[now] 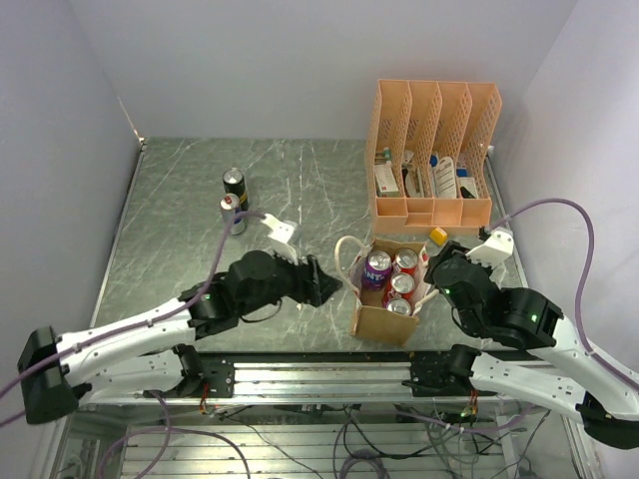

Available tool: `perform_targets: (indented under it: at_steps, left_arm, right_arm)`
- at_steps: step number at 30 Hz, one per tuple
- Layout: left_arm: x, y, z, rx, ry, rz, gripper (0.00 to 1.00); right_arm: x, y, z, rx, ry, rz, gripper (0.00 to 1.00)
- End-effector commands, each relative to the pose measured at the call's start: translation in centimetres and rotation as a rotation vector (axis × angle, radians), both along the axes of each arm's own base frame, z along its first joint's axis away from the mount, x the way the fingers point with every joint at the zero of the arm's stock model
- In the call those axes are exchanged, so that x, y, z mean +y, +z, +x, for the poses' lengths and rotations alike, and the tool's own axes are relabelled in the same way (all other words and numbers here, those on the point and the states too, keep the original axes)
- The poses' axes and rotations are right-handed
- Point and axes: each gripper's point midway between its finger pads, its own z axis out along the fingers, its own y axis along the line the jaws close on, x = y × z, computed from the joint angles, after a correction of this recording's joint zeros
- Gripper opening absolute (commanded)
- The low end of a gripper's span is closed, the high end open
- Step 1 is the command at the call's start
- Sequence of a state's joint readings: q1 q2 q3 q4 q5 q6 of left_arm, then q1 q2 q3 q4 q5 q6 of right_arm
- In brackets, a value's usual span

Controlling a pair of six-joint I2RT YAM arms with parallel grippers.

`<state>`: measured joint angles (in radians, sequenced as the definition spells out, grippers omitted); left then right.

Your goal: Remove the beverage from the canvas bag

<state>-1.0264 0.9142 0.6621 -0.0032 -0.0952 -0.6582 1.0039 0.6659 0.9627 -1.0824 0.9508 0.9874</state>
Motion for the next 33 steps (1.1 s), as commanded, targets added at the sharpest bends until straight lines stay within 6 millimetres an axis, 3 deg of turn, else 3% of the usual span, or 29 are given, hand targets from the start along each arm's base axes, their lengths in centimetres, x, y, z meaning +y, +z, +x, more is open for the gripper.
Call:
perform_targets:
  at_steps: [1, 4, 8, 18, 25, 33]
  left_arm:
    - [-4.5, 2.9, -1.7, -0.093, -0.025, 0.006, 0.78]
    - [-7.9, 1.6, -3.0, -0.141, -0.055, 0.133, 0.75]
    - [-11.1, 0.2, -3.4, -0.164, -0.06, 0.25, 0.71]
    - [-15.4, -2.9, -2.8, -0.149, -0.087, 0.357, 0.69]
    - [-16.8, -5.4, -4.6, -0.101, -0.201, 0.398, 0.81]
    - [-16.5, -8.1, -8.3, -0.097, -0.296, 0.507, 0.92]
  right_arm:
    - [-0.5, 0.1, 0.0, -0.007, -0.027, -0.008, 0.56]
    - [-0.8, 0.1, -0.1, -0.007, -0.037, -0.003, 0.56]
    - [-1.1, 0.6, -0.3, -0.027, -0.038, 0.03, 0.56]
    - [-1.5, 1.0, -0.6, -0.051, -0.038, 0.066, 0.56]
    - [-1.5, 1.0, -0.6, -0.051, -0.036, 0.065, 0.56]
    - [-1.3, 1.0, -0.5, -0.05, -0.033, 0.057, 0.56]
